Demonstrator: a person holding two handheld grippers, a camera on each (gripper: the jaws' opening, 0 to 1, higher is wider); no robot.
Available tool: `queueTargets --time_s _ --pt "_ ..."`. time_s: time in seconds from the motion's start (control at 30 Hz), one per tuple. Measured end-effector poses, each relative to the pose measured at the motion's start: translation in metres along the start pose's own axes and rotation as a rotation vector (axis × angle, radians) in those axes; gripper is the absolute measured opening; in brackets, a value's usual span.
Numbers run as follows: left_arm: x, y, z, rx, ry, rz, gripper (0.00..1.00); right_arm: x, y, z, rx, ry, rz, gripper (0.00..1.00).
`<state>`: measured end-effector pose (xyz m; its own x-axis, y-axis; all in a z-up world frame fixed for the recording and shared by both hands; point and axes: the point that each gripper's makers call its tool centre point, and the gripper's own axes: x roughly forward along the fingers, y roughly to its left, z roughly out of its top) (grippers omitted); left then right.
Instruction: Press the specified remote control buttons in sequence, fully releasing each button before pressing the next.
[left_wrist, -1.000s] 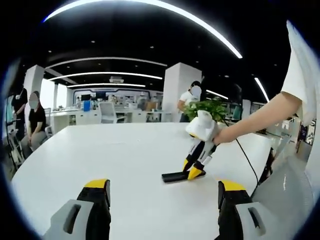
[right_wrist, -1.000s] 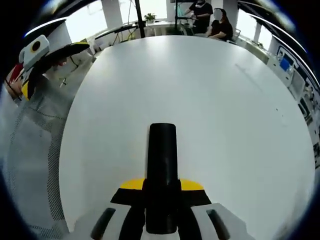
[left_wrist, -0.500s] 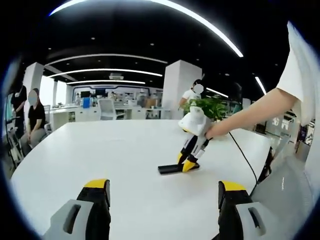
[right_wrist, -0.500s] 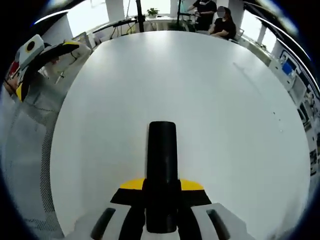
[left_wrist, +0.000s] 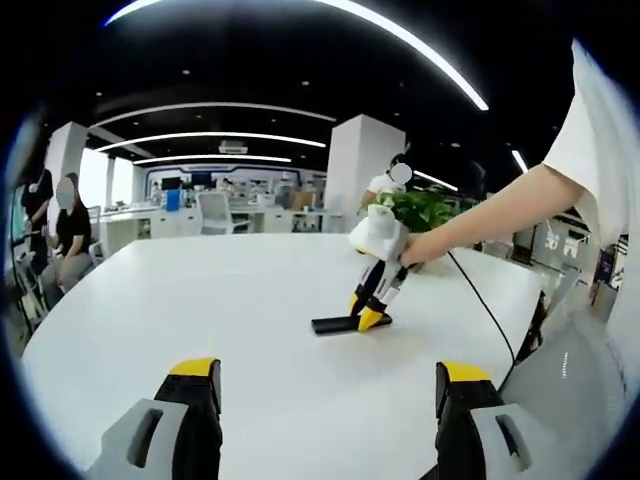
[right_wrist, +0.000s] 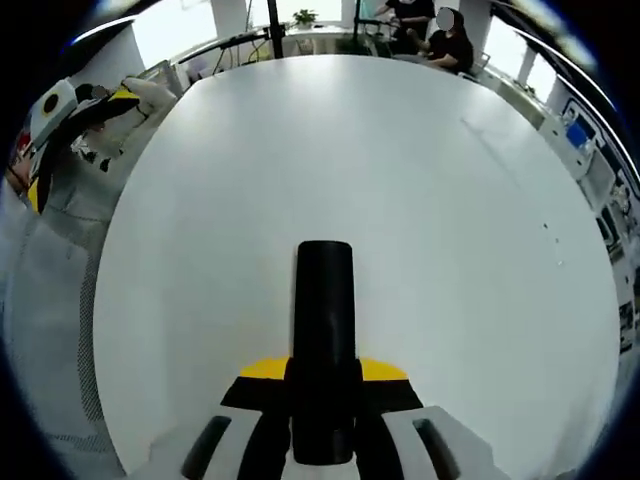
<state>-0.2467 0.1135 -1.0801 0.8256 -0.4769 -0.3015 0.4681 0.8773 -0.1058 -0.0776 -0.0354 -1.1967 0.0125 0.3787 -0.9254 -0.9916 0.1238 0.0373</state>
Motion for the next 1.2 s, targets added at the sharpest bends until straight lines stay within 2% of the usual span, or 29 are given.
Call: queueTargets --time_s 0.27,0.4,0.5,0.57,0.63,0.67,0.73,0.8,0.93,1.03,1.2 --pt "-0.002 0.003 0.000 -0.010 -0.006 0.014 0.91 0.000 -0.003 -0.001 -0.019 0.006 0.003 0.21" --pt "-0.003 0.013 -0.001 -0.030 -0.001 0.056 0.91 -0.001 -0.002 -0.001 0.014 -0.056 -0.003 0.21" --pt "-0.005 0.016 0.002 -0.037 -0.023 0.071 0.91 -0.002 0.002 0.004 0.196 -0.151 0.004 0.28" --pt "-0.005 0.017 0.003 -0.036 -0.026 0.074 0.91 -0.007 -0.002 0.003 0.274 -0.205 -0.032 0.34" --pt "-0.004 0.016 0.001 -0.034 -0.018 0.069 0.91 -0.017 -0.007 0.007 0.339 -0.302 -0.074 0.37" --pt "-0.004 0.015 0.001 -0.031 -0.013 0.067 0.92 -0.023 -0.008 0.009 0.405 -0.358 -0.087 0.39" --pt "-0.004 0.014 0.000 -0.025 -0.010 0.064 0.92 -0.044 -0.012 0.012 0.548 -0.508 -0.138 0.48" --pt "-0.004 0.014 0.001 -0.029 -0.016 0.064 0.92 -0.059 -0.012 0.008 0.618 -0.595 -0.182 0.55" --pt "-0.005 0.014 0.002 -0.035 -0.021 0.060 0.92 -0.081 -0.004 -0.008 0.652 -0.656 -0.281 0.73" --pt "-0.004 0.012 0.001 -0.030 -0.016 0.053 0.93 -0.102 0.008 -0.015 0.683 -0.730 -0.343 0.81" --pt "-0.004 0.010 0.002 -0.031 -0.016 0.048 0.93 -0.124 0.033 -0.022 0.706 -0.787 -0.404 0.90"
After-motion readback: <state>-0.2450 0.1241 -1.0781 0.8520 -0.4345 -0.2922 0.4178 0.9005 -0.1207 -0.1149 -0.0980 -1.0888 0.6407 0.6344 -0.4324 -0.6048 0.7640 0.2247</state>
